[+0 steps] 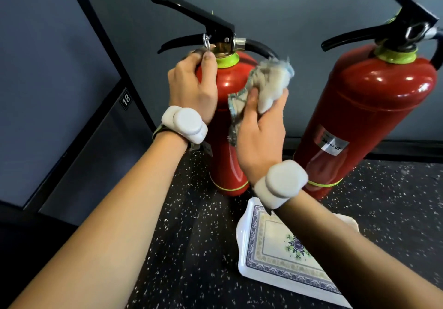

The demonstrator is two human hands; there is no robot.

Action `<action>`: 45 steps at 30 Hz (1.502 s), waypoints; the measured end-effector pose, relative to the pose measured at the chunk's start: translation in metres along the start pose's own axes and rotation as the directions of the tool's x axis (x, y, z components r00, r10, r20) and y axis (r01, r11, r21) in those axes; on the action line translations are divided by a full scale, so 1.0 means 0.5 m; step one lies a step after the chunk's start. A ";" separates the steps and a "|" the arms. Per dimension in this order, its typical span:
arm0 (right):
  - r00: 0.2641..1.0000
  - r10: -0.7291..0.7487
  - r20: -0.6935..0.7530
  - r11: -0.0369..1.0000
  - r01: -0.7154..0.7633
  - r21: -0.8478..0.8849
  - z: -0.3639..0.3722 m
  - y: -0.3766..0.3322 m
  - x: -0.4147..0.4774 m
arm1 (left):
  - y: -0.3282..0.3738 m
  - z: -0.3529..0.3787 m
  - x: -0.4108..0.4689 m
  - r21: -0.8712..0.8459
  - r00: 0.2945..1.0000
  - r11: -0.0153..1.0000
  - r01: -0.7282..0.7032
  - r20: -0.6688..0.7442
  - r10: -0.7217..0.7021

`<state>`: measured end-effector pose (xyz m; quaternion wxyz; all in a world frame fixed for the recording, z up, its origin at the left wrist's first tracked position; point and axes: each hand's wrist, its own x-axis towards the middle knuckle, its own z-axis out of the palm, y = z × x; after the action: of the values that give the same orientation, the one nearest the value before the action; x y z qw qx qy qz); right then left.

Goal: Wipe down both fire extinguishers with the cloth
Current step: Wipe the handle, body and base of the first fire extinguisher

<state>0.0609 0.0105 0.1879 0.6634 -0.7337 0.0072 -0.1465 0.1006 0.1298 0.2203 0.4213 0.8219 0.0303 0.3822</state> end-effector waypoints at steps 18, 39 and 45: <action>0.847 0.524 0.087 0.849 -0.512 -0.133 0.005 0.197 -0.016 | 0.003 -0.005 -0.018 -0.001 0.997 1.000 -0.005 -0.075 0.005; 0.682 0.731 0.003 0.677 -0.725 -0.130 0.032 0.207 -0.044 | -0.002 -0.005 -0.018 -0.026 0.998 0.999 0.018 -0.056 -0.020; 0.926 0.349 0.145 0.937 -0.350 -0.025 -0.011 0.035 -0.038 | 0.002 -0.012 -0.019 -0.027 0.999 0.999 0.037 -0.036 -0.038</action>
<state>0.0448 0.0072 0.1676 0.6780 -0.7292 0.0887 0.0286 0.0897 0.1295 0.2173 0.4384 0.8086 0.0482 0.3894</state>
